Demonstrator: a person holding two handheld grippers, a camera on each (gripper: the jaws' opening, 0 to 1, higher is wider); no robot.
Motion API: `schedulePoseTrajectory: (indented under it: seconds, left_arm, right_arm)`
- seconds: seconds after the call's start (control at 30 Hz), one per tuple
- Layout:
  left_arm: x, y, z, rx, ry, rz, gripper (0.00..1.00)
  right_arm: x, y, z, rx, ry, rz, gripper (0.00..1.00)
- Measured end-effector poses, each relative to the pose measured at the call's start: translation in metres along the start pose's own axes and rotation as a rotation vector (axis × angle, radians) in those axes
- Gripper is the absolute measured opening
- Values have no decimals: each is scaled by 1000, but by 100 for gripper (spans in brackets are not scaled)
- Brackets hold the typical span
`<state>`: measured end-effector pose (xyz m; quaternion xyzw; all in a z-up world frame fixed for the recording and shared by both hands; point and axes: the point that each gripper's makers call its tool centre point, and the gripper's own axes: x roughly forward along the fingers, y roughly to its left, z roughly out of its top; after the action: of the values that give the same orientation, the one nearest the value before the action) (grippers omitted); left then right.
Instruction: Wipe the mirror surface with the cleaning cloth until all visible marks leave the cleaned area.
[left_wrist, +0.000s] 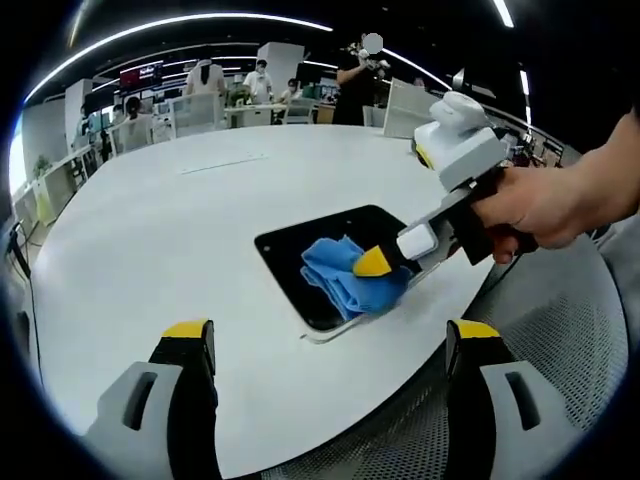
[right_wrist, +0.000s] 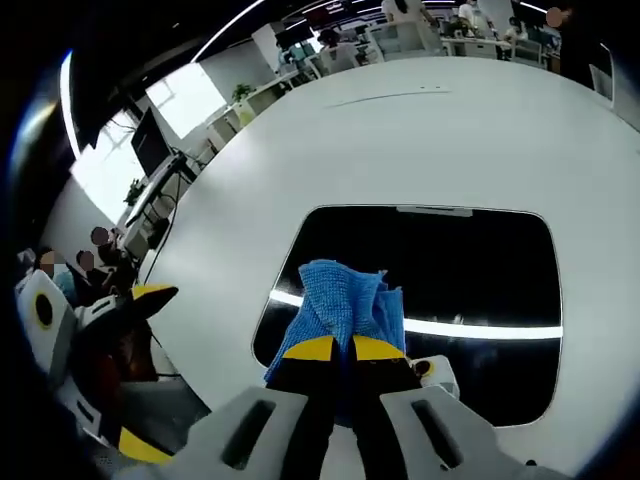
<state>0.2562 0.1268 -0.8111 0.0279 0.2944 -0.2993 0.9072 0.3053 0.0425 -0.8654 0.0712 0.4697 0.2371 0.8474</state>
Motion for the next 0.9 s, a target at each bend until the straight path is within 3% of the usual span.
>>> schedulePoseTrajectory:
  seconds: [0.9]
  left_arm:
    - [0, 2, 0, -3, -1, 12, 95]
  right_arm:
    - [-10, 12, -21, -21, 30, 25, 0]
